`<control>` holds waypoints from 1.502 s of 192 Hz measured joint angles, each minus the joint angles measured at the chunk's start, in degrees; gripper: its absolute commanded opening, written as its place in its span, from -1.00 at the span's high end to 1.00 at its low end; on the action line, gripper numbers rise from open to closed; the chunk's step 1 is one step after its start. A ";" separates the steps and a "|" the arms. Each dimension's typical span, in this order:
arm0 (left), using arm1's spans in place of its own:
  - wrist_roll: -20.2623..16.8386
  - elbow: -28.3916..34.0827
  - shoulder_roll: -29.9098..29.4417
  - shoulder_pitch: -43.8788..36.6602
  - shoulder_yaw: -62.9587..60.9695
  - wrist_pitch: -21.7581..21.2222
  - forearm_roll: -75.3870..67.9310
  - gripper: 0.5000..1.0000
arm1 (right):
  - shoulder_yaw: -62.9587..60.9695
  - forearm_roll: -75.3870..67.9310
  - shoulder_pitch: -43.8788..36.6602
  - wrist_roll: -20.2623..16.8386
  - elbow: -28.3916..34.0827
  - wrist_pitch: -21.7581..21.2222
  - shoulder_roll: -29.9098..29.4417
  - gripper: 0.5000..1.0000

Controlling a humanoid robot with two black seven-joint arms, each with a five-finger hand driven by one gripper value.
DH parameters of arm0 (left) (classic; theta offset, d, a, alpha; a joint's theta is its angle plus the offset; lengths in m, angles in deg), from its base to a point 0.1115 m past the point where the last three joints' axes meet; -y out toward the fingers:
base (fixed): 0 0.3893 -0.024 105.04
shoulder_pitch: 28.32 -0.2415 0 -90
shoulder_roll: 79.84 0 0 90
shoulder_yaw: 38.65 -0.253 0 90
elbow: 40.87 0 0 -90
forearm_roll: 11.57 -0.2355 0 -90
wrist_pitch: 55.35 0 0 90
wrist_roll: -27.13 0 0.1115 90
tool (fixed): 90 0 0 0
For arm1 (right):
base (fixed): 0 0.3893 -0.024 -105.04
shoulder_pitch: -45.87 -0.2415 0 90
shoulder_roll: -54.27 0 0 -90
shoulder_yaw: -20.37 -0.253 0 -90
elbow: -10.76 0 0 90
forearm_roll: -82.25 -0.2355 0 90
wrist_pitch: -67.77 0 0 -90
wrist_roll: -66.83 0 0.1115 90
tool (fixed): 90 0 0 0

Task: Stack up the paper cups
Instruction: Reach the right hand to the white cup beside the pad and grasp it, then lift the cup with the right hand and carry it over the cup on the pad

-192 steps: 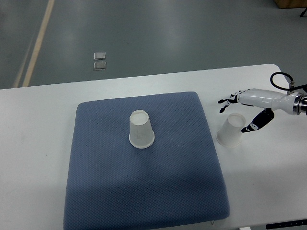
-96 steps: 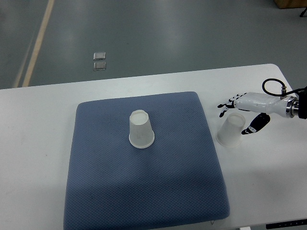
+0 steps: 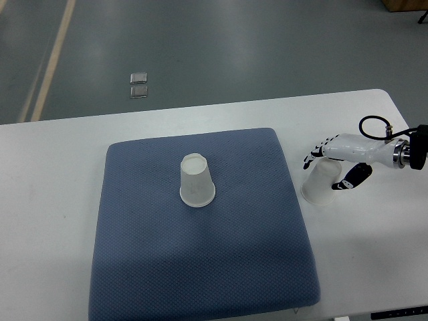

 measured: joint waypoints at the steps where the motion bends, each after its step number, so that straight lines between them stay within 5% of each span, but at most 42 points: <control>1: 0.00 0.00 0.00 0.00 0.00 0.00 0.00 -1.00 | 0.00 0.01 0.00 0.00 -0.02 0.00 -0.01 -0.11; 84: 0.00 -0.01 0.00 0.01 0.00 0.01 0.00 -1.00 | 0.08 0.08 -0.19 0.17 -2.04 0.01 -0.19 0.45; 197: 0.00 -0.01 0.00 0.00 0.00 0.01 0.00 -1.00 | -1.05 -4.74 -19.08 0.27 6.23 -3.53 -0.37 0.53; 289: 0.00 -0.01 0.00 0.00 0.00 0.01 0.00 -1.00 | -1.12 -10.86 -27.52 -2.75 7.79 -13.36 -14.87 0.54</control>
